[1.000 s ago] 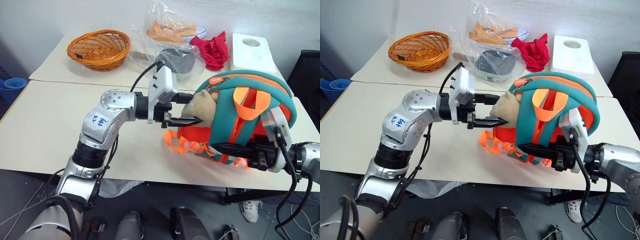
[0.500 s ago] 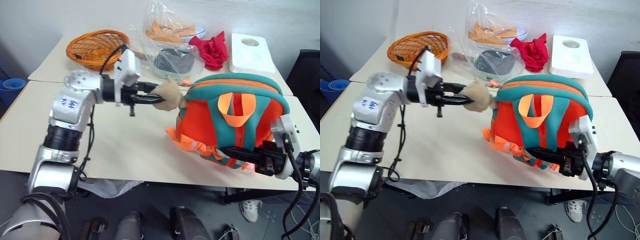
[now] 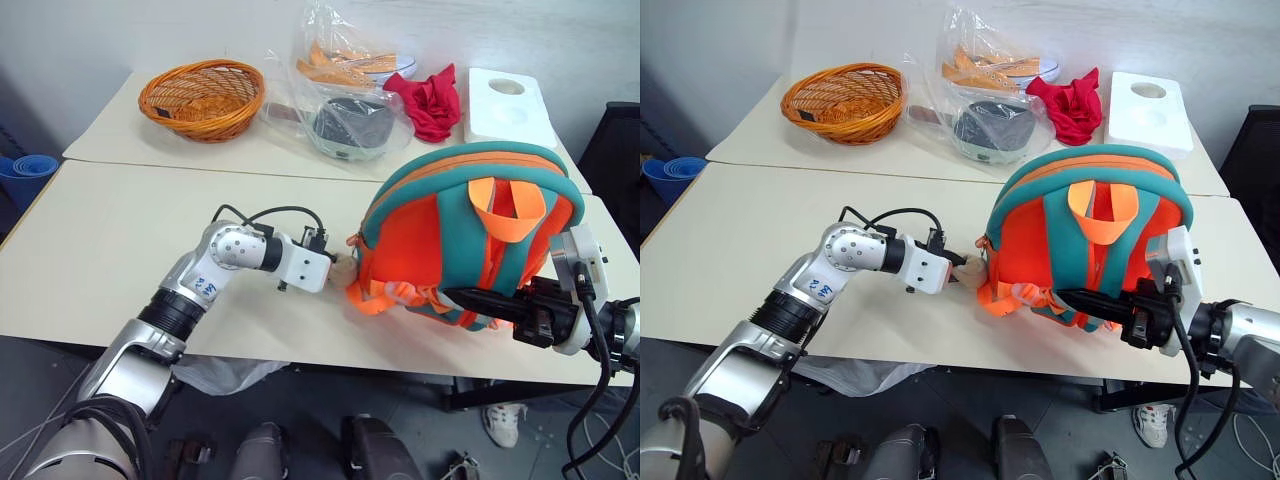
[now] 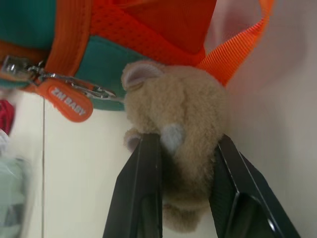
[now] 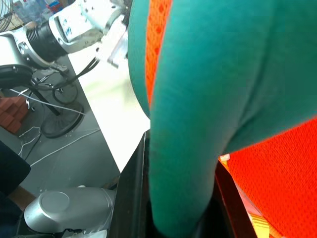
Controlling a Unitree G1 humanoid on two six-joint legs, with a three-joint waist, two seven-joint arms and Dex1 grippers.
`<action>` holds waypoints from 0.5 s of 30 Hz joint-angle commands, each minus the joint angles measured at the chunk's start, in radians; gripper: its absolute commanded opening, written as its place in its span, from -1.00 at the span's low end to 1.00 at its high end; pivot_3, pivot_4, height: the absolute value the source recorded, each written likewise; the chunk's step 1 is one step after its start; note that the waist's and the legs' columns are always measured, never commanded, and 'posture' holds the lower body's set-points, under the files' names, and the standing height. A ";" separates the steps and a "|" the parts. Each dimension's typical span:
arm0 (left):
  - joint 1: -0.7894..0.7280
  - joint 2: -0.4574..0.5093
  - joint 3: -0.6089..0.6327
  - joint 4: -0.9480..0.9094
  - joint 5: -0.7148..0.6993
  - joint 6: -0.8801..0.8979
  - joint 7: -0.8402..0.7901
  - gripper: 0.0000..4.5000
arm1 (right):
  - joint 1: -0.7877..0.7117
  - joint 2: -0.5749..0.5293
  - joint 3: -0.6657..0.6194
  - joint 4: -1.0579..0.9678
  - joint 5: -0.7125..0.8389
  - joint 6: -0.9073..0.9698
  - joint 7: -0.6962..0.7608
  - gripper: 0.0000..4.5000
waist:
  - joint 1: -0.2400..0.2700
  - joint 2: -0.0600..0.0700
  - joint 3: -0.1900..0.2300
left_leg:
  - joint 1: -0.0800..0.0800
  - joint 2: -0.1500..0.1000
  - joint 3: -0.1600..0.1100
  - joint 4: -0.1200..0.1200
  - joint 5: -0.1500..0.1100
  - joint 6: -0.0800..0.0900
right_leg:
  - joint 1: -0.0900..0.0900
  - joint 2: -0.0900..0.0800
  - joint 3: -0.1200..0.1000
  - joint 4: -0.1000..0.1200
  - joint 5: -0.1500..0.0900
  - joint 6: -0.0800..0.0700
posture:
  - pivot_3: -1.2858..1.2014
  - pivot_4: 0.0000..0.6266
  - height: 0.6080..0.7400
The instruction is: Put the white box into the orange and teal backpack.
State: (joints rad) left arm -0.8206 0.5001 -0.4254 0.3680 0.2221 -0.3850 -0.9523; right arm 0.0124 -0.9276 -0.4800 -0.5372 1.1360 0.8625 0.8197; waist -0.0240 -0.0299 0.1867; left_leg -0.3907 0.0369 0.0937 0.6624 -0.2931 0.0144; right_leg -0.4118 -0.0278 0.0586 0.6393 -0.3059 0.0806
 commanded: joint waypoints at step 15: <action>0.048 0.244 0.609 -0.190 -0.881 1.183 -0.269 1.00 | 0.225 -0.174 -0.465 0.344 -0.151 -0.019 0.381 0.99 | -0.008 0.000 0.001 | 0.001 0.001 0.000 0.001 0.000 -0.001 | 0.000 0.002 -0.002 0.003 -0.001 0.000 | 0.03 -0.52 1.00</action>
State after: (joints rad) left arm -0.7583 0.7341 0.1478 0.1958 -0.6031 0.7527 -1.2138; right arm 0.2404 -1.0765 -0.8801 -0.2254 0.9827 0.8362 1.1505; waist -0.0320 -0.0302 0.1873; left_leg -0.3881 0.0368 0.0936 0.6631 -0.2927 0.0139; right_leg -0.4108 -0.0269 0.0572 0.6419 -0.3066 0.0807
